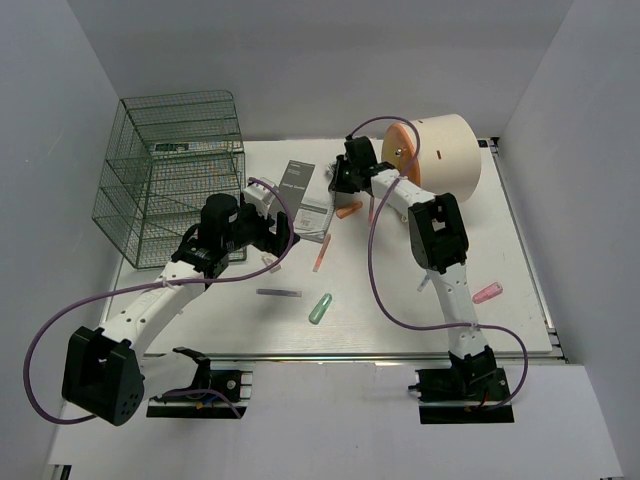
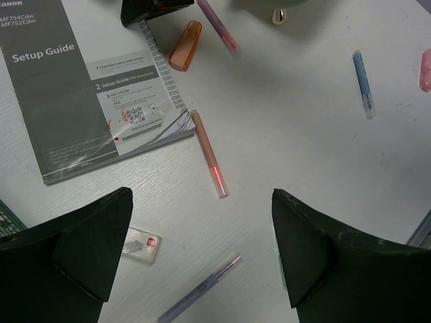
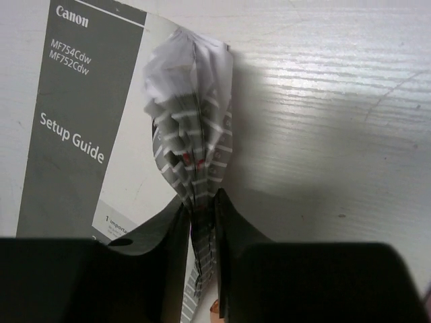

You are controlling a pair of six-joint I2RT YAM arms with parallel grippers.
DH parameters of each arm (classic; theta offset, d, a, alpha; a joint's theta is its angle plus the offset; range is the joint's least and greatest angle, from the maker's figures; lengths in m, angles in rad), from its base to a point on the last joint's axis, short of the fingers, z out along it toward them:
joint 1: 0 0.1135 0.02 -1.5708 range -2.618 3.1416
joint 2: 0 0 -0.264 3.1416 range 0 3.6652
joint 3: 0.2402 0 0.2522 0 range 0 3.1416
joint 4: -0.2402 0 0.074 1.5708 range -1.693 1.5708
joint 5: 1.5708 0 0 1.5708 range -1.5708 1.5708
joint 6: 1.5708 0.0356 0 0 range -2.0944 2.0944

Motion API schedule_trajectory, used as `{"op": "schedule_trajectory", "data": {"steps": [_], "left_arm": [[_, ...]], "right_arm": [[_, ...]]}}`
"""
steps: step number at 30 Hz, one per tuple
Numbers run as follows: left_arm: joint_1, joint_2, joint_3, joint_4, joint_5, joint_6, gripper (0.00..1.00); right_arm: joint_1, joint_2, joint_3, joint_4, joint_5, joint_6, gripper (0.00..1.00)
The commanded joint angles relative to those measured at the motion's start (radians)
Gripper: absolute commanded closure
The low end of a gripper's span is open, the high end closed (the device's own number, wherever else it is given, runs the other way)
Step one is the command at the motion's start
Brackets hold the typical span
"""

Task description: Organize the desk

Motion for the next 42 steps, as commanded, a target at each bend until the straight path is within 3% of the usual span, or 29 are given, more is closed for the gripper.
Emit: {"op": "schedule_trajectory", "data": {"steps": [1, 7, 18, 28, 42], "left_arm": [[0.004, -0.009, 0.006, 0.001, -0.008, 0.012, 0.06], [0.004, -0.009, 0.003, 0.001, -0.012, 0.015, 0.06], [0.024, -0.005, -0.006, 0.067, -0.011, -0.057, 0.05], [0.024, 0.085, 0.171, 0.044, 0.008, -0.181, 0.04], [0.044, 0.168, 0.365, -0.121, -0.054, -0.245, 0.02]], "right_arm": [[-0.007, 0.003, 0.018, -0.008, 0.006, 0.019, 0.80], [-0.023, -0.062, -0.022, 0.036, -0.069, 0.039, 1.00], [-0.076, -0.212, -0.057, 0.128, -0.374, 0.157, 1.00], [-0.080, -0.375, -0.157, 0.208, -0.487, 0.099, 1.00], [-0.089, -0.528, -0.215, 0.305, -0.619, 0.171, 1.00]]}}
